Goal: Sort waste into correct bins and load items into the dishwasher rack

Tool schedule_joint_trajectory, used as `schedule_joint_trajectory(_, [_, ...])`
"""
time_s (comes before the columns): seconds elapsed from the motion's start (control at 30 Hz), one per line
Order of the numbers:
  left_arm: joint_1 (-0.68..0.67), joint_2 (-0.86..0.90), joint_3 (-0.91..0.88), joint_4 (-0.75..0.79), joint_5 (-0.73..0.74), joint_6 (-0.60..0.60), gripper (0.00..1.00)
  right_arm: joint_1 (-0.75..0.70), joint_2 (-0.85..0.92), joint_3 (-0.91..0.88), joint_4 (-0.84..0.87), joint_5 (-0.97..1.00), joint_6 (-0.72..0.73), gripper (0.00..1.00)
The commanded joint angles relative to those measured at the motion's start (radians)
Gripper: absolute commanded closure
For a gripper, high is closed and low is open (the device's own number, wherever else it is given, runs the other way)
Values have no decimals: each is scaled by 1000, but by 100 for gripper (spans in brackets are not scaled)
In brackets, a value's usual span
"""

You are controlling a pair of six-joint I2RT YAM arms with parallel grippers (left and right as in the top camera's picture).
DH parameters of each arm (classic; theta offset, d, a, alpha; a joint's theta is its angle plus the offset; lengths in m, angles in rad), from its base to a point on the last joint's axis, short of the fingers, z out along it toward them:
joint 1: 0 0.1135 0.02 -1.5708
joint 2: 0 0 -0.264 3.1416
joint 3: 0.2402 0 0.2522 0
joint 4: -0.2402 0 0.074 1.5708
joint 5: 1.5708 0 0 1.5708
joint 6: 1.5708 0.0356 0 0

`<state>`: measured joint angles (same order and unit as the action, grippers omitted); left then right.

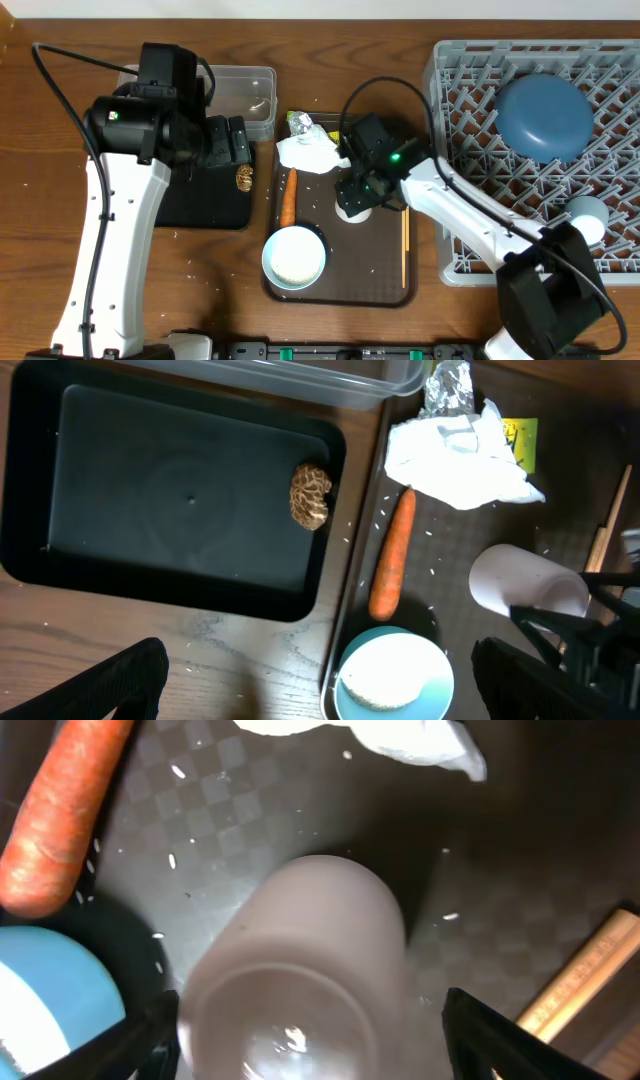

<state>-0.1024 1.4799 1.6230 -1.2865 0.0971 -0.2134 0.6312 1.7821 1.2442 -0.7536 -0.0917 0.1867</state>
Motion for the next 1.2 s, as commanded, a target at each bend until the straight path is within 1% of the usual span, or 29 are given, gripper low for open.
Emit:
schedule_joint_trajectory(0.0, [3,1,18,-6,-12,-13,2,43,19,8,8,22,-1,47])
schedule_joint_trajectory(0.07, [3,1,18,-8,-12,-13,2,47,20,8,9,45,-1,65])
schedule_joint_trajectory(0.1, [3,1,18,-9,-12,-13,2,47,18,9,8,55,-1,72])
schedule_joint_trajectory(0.13, [3,1,18,-11,-12,-13,2,47,11,9,5,67,0,75])
schedule_joint_trajectory(0.27, [3,1,18,-11,-12,-13,2,29,-41,26,-36,96,26,73])
schedule_joint_trajectory(0.37, [3,1,18,-11,-12,-13,2,-5,-123,51,-77,121,26,71])
schedule_joint_trajectory(0.47, [3,1,18,-11,-12,-13,2,-56,-223,72,-113,167,43,71])
schedule_joint_trajectory(0.6, [3,1,18,-11,-12,-13,2,-167,-364,85,-168,219,46,70])
schedule_joint_trajectory(0.7, [3,1,18,-11,-12,-13,2,-296,-460,85,-211,270,45,71])
schedule_joint_trajectory(0.8, [3,1,18,-11,-12,-13,2,-463,-531,85,-244,327,45,70])
schedule_joint_trajectory(0.87, [3,1,18,-11,-12,-13,2,-607,-556,85,-259,374,45,68])
schedule_joint_trajectory(0.93, [3,1,18,-11,-12,-13,2,-730,-559,85,-267,388,45,66])
schedule_joint_trajectory(1.07, [3,1,18,-11,-12,-13,2,-985,-537,85,-256,314,90,66])
schedule_joint_trajectory(1.17, [3,1,18,-11,-12,-13,2,-1114,-507,85,-206,274,91,68])
